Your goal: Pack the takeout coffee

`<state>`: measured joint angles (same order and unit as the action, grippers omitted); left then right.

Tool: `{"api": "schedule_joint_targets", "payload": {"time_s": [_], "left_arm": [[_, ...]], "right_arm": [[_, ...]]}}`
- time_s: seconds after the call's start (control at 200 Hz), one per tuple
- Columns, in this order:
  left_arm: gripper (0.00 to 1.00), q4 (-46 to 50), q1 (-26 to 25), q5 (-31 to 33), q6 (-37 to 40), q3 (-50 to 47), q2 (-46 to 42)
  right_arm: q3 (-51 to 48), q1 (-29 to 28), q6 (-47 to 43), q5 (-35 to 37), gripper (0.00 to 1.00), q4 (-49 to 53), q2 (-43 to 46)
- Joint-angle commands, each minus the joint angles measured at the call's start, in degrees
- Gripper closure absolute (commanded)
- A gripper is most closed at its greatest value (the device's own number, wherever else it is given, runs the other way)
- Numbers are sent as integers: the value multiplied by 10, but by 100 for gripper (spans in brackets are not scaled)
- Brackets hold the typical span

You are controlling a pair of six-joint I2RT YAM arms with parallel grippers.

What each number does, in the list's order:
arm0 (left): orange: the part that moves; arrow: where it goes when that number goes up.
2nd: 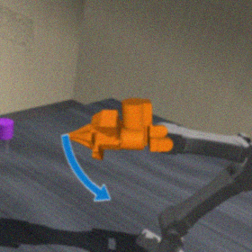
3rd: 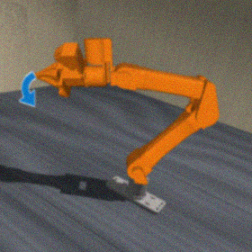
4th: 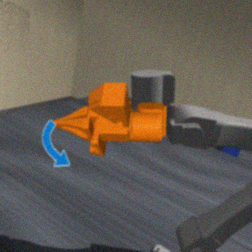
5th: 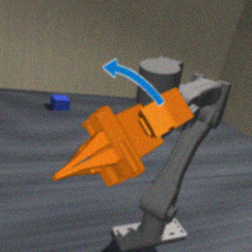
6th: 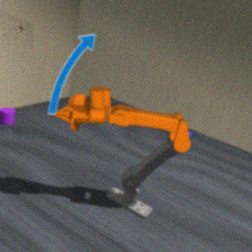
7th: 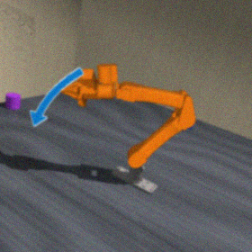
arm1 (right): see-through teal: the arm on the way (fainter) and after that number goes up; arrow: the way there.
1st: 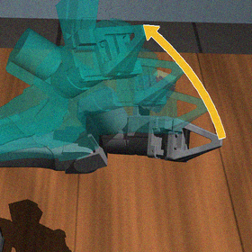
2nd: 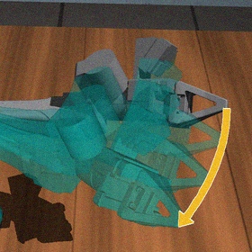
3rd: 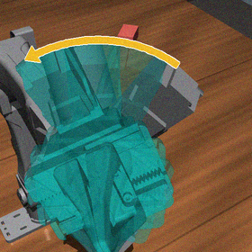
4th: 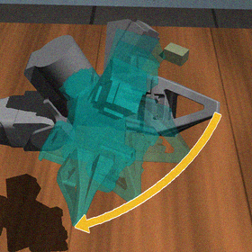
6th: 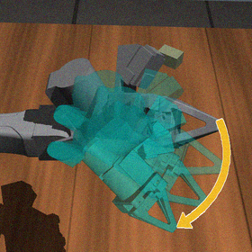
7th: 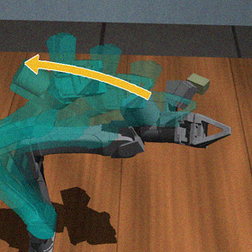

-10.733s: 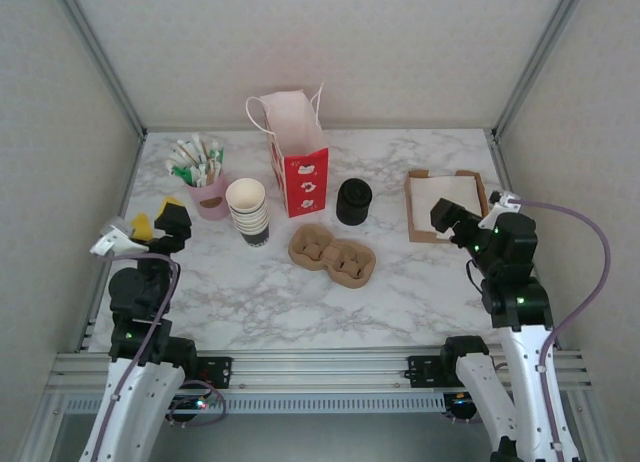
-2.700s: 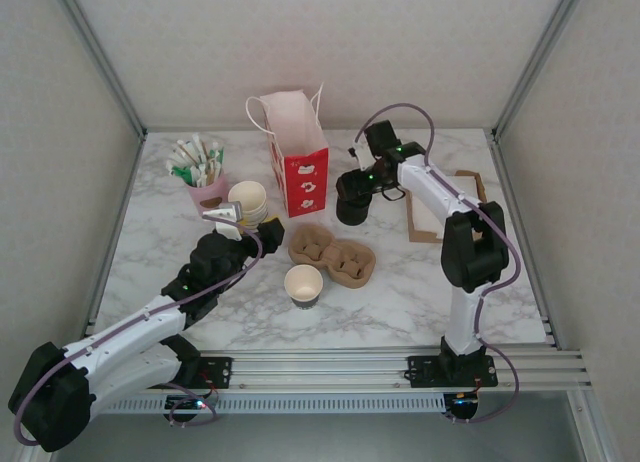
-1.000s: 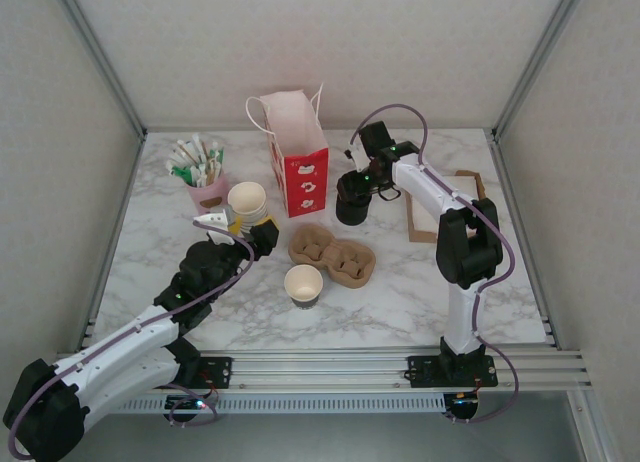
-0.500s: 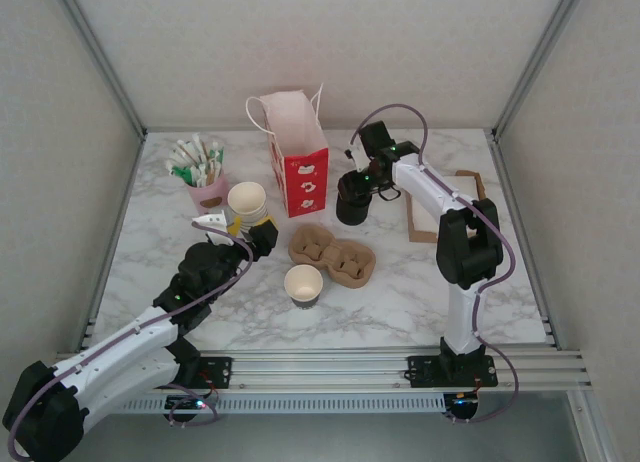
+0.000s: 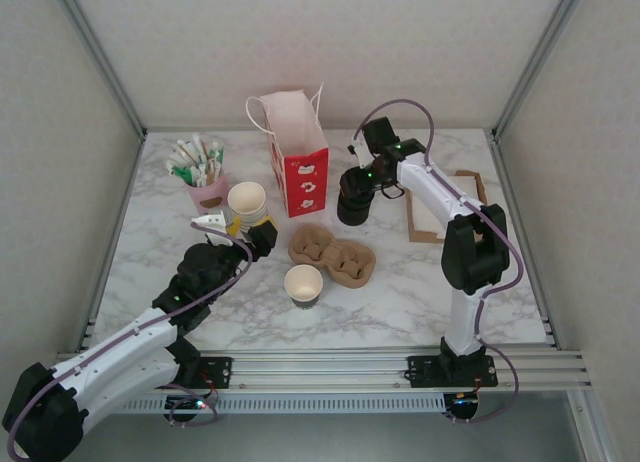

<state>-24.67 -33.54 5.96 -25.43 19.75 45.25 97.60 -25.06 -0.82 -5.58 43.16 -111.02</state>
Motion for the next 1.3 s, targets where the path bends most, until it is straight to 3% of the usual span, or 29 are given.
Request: {"api": "schedule_joint_targets", "payload": {"time_s": [0.0, 1.292], "left_arm": [[0, -16, 5, 7, 7, -7, -8], [0, -17, 5, 1, 9, -6, -3]], "right_arm": [[2, -6, 4, 3, 32, 13, 14], [47, -6, 3, -5, 25, 37, -53]]}}
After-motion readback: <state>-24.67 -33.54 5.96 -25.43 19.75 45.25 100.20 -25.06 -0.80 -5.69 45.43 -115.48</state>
